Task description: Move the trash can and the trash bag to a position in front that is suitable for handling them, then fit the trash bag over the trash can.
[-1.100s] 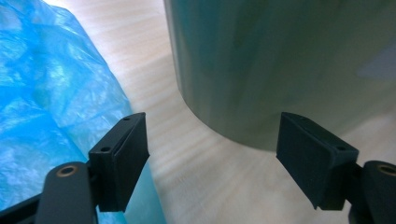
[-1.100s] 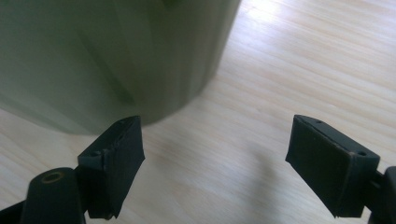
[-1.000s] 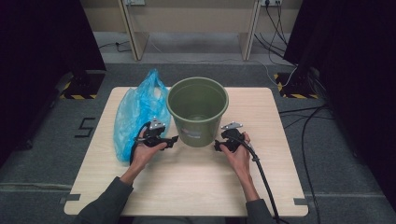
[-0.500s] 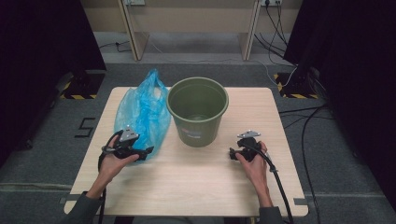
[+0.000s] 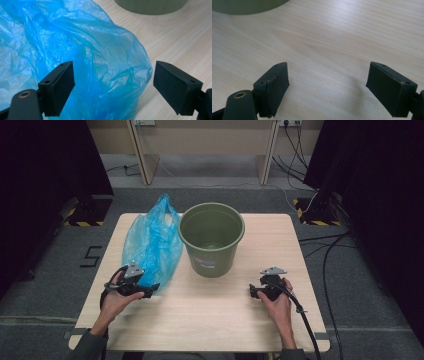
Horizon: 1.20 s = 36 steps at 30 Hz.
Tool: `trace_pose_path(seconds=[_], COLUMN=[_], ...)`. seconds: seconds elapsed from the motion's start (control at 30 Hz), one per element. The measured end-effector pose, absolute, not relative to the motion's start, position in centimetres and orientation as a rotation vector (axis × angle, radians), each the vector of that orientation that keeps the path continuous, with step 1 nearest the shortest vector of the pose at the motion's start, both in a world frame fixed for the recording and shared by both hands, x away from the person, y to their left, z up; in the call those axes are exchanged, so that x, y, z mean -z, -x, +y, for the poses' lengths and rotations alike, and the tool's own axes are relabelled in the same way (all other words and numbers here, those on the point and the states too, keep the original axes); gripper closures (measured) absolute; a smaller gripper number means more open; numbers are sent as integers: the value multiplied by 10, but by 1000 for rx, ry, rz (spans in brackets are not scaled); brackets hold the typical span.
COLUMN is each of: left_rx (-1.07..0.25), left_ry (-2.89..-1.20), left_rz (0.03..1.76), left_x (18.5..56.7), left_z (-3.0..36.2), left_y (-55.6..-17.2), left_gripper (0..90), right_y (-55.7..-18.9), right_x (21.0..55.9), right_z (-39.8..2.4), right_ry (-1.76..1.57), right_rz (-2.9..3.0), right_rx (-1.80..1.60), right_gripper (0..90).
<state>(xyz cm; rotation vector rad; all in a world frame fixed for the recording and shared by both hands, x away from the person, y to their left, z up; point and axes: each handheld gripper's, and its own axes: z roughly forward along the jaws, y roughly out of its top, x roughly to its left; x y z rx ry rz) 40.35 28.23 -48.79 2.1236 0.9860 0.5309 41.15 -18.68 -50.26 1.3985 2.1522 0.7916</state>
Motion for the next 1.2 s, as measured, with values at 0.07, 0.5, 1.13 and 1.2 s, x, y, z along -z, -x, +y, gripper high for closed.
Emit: trace_pose_path(seconds=[0.07,0.5,1.13,1.2], left_rx=[-508,-447,-407,-414], left_ry=[-2135,-2148,-2117,-2104], left_rz=[1003,1021,929,933], left_x=[494,514,512,509], left_z=[283,293,297,298], left_y=[-404,-412,-413,-415], left_gripper=[167,494,829,832], right_y=[-411,-410,-408,-408], right_x=[506,515,517,516], right_z=[-186,-193,-195,-195], right_ry=[-1387,-1426,-1402,-1404], right_rz=[2165,2129,2126,2131], right_rx=[-768,-878,-896,-898], right_gripper=[168,141,131,131])
